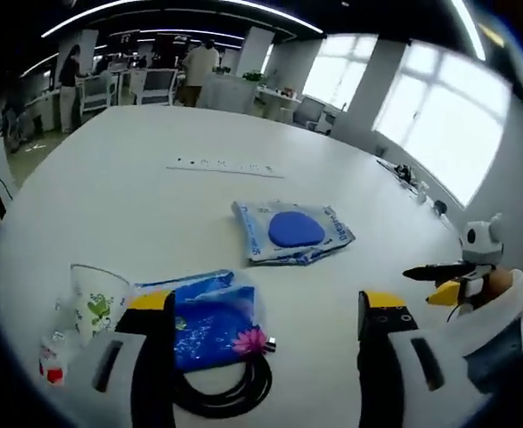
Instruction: Arrange the tabletop items into an orderly group along one side of the table until the central work area is clear of visible clutter.
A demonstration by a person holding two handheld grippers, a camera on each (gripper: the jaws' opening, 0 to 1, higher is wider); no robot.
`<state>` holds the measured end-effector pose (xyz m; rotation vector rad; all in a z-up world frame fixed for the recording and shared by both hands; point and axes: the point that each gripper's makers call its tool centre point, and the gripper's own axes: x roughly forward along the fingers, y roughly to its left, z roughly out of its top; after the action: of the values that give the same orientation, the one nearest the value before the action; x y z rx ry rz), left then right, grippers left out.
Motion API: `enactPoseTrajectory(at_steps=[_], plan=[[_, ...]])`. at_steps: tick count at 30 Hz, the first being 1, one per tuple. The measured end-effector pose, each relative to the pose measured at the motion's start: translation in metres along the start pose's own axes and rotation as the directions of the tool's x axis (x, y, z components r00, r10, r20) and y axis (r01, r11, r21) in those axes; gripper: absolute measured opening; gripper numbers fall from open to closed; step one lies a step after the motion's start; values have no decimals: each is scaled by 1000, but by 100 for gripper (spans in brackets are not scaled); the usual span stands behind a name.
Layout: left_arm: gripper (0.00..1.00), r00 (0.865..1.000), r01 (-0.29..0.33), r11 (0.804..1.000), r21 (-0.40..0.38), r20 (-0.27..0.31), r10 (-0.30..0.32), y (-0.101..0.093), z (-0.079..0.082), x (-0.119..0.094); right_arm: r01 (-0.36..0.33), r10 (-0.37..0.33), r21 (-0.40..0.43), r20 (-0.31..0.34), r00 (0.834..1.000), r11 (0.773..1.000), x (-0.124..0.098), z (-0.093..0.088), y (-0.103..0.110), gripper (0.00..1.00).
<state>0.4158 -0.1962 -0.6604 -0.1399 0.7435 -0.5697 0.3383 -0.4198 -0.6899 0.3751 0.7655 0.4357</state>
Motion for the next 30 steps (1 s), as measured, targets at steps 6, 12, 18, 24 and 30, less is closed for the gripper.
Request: enactPoseTrajectory(at_steps=[6,12,18,24,30], plan=[[86,1000,-30,999,-21,-2,30,12,-12,-12,3,-3,6,-6,1000,1000,-1,-2,1,90],[86,999,-44,998,-47,3,44,17,-15,-18,-2,2,12,-5,1000,1000,-1,-1,4,90],[85,999,-36,998,-60,14,37,17,-13,-16,-1,1,25,-5,1000,1000,-2,-2,5,89],[84,1000,-29,998,-59,9,30,14,-15,-14,7,-7,41,0,1000,999,-4,-3,2,88],[84,999,-35,997,-64,9,36,16,-16,-16,9,-9,57,3,1000,998,-5,-4,0,87]])
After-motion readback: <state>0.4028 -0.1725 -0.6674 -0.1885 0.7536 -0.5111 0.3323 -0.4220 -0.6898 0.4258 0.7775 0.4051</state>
